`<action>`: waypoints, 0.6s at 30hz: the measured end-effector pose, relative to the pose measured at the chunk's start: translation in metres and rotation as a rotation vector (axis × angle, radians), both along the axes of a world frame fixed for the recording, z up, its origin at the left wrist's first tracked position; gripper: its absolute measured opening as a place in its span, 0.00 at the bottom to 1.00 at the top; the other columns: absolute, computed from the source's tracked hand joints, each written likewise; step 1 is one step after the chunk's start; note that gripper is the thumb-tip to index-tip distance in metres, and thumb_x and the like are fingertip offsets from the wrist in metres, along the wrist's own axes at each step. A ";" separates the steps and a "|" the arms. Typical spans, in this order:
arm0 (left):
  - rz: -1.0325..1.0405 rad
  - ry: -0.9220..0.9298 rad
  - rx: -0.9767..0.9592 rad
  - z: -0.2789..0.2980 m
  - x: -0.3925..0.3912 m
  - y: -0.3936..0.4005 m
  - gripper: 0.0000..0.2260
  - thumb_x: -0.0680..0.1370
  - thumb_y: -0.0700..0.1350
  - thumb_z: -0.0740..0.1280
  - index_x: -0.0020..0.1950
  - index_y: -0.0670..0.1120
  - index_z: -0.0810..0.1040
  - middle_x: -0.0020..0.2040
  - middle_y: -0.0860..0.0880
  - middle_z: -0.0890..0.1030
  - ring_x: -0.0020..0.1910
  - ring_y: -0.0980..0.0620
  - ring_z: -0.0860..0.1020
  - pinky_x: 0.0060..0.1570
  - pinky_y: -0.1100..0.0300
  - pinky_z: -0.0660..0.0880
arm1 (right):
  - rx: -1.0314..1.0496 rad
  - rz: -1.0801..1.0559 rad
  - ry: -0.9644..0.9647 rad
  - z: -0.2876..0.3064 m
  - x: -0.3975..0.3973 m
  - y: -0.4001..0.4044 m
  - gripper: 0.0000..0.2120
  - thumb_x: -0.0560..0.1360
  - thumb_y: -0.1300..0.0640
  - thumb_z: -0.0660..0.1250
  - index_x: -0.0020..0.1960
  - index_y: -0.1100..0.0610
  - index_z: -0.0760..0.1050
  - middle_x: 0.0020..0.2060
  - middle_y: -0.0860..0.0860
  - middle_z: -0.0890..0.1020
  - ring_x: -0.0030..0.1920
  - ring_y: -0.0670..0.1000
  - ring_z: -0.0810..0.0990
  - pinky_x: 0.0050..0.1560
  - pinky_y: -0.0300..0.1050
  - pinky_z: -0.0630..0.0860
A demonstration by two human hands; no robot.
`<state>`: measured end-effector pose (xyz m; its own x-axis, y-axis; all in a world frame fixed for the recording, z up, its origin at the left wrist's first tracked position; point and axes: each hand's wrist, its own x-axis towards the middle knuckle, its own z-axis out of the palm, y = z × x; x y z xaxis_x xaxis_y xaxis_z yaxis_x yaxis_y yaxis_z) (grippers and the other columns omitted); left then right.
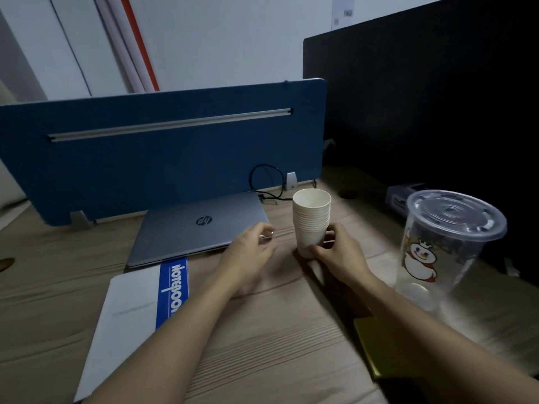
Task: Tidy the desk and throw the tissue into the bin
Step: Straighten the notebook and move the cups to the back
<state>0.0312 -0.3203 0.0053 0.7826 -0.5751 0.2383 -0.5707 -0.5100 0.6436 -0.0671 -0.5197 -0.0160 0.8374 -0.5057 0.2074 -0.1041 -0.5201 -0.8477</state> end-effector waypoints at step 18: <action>0.099 -0.124 0.192 -0.005 0.083 0.040 0.16 0.79 0.51 0.64 0.67 0.56 0.70 0.67 0.57 0.73 0.65 0.55 0.71 0.66 0.52 0.69 | -0.021 -0.064 -0.028 -0.013 0.142 0.000 0.24 0.67 0.51 0.77 0.57 0.54 0.71 0.48 0.50 0.80 0.47 0.51 0.79 0.43 0.46 0.74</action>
<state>0.1140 -0.2807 0.0002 0.8089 -0.5413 0.2295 -0.5806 -0.6736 0.4574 0.0752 -0.5199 -0.0295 0.7973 -0.5532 0.2416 -0.1139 -0.5309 -0.8398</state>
